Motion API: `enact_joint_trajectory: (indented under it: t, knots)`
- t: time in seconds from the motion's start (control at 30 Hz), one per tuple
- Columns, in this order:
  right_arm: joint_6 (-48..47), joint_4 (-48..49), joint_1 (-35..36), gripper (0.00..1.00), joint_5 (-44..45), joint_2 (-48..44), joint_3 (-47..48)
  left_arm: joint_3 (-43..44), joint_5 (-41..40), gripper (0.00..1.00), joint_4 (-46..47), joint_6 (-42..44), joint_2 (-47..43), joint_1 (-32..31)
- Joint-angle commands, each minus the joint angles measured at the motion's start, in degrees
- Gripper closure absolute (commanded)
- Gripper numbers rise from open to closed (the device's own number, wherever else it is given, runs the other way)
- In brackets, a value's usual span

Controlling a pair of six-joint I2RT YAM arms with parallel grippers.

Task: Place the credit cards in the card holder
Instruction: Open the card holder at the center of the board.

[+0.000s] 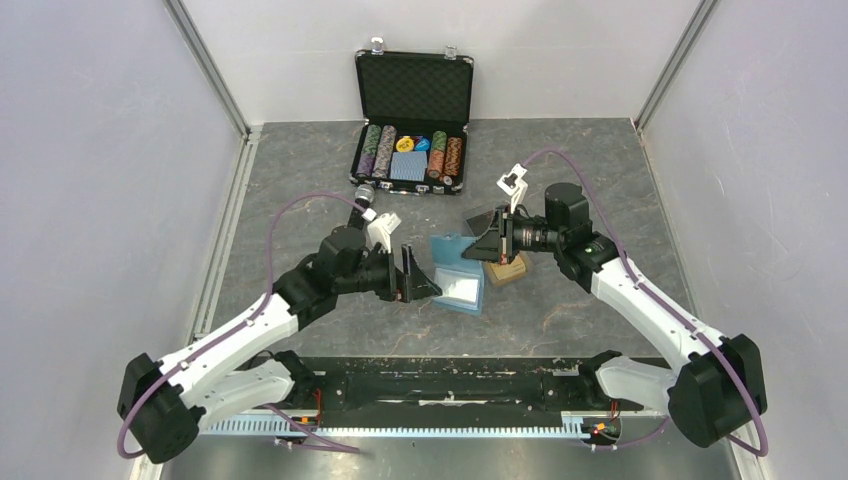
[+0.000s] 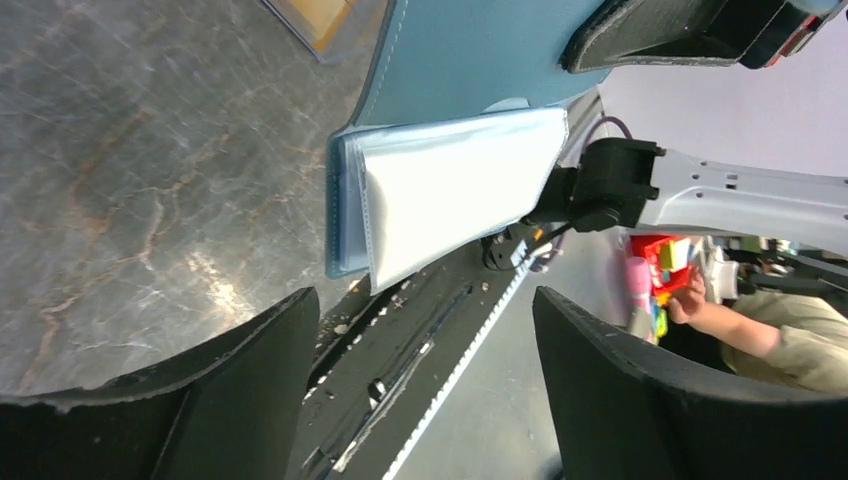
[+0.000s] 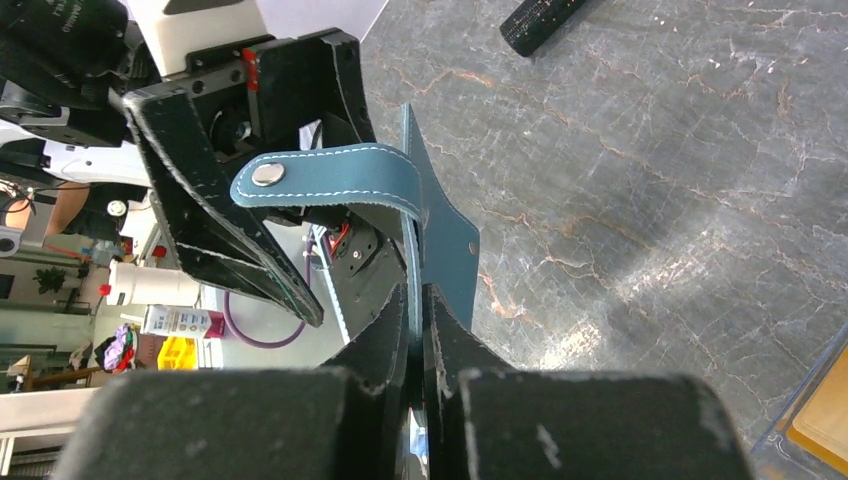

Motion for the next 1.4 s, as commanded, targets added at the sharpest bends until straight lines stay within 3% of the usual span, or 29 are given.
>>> enact_joint_trajectory:
  t: [0.0,0.07,0.47,0.67,0.9,1.13,1.37]
  knots:
    - [0.89,2.49,-0.14,1.00,-0.29,-1.77,-0.35,-0.26,6.21,0.19,10.81,-6.12,2.69,0.05]
    - [0.99,2.50,-0.15,1.00,-0.03,-1.95,-0.42,0.10,6.33,0.23,11.10,-5.46,4.06,0.08]
    - [1.35,2.50,-0.15,1.00,-0.07,-2.11,-0.79,-0.66,5.52,0.24,12.62,-5.38,7.28,0.08]
    - [1.32,2.56,-0.14,1.00,-0.10,-1.96,-0.97,-2.18,9.85,0.41,21.35,-8.69,7.39,0.06]
    - [1.83,2.67,-0.15,1.00,-0.57,-2.04,-0.97,-3.93,8.65,0.39,28.31,-11.97,3.76,0.07]
    - [6.03,3.02,-0.15,1.00,-0.79,-2.73,-2.35,-4.42,3.92,0.23,28.70,-12.51,0.95,0.03]
    - [16.47,7.07,-0.15,1.00,0.80,-3.54,-6.60,-4.44,1.81,0.26,28.10,-11.58,2.24,0.07]
